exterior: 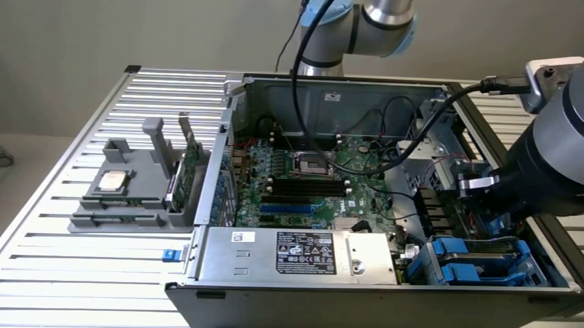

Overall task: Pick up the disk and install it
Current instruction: 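Insert the disk into the insertion slot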

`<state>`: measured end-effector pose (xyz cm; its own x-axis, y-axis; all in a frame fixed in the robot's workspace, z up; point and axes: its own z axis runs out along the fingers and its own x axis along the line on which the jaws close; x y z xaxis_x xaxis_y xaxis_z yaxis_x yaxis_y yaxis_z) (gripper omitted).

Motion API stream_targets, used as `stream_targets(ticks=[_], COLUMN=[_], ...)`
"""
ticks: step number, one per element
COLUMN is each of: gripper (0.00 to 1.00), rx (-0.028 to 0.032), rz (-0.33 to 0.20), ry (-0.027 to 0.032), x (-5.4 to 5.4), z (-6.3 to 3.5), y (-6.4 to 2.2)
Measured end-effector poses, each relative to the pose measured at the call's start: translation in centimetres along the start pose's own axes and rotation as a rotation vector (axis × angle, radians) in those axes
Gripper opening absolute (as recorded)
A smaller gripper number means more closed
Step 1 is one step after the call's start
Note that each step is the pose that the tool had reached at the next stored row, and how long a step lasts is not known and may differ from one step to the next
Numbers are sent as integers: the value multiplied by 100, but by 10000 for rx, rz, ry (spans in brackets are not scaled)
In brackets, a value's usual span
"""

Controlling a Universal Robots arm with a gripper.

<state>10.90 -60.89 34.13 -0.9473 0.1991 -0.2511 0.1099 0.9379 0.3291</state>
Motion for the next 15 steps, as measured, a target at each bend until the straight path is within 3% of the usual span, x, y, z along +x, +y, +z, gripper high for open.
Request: stream_targets(ticks=[6, 15], gripper=[35, 35], rx=[181, 493], rz=[-57, -38], ry=[-22, -92], x=[-2, 11], z=[-53, -62], y=[101, 104])
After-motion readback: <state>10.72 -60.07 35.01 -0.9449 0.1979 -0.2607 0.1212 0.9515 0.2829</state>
